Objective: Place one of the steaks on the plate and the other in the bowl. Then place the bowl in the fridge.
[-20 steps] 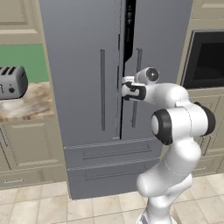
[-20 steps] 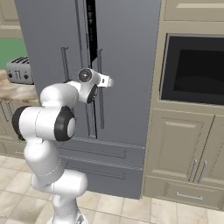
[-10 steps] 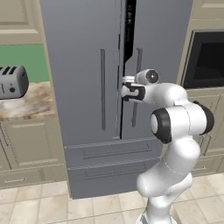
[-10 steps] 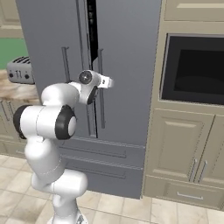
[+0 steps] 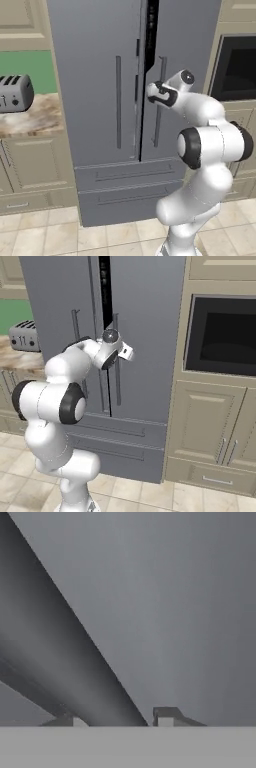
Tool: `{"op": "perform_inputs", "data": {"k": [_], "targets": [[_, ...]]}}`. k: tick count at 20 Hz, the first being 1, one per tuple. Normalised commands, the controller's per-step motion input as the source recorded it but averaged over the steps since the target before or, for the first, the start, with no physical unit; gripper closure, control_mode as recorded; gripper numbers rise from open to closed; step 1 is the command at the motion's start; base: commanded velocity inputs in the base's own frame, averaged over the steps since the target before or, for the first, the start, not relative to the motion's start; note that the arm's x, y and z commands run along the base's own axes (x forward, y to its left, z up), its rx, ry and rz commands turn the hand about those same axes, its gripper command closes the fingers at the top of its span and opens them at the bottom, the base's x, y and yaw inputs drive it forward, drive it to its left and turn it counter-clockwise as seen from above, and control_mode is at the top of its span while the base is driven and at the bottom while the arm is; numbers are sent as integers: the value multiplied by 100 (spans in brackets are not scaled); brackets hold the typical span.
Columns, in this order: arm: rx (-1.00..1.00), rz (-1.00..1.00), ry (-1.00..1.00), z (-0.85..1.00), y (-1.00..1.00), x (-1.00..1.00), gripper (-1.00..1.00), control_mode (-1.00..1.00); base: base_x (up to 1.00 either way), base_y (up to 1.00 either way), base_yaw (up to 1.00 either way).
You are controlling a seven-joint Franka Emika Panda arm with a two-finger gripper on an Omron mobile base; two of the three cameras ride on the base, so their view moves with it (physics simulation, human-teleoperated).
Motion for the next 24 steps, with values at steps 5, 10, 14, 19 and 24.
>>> {"op": "perform_inputs", "data": {"k": [5,10,14,19,24], "targets": [[25,0,-18,-2,-100,-99,100,-100,0,0,0],[20,0,-34,-1,-100,-100,100,-100,0,0,0],[15,0,-30,0,-100,-82,100,-100,0,0,0],[12,-27,2,0,-100,-20,100,-100,0,0,0],[0,-68,17,7,-90,-3,100,-100,0,0,0]]}}
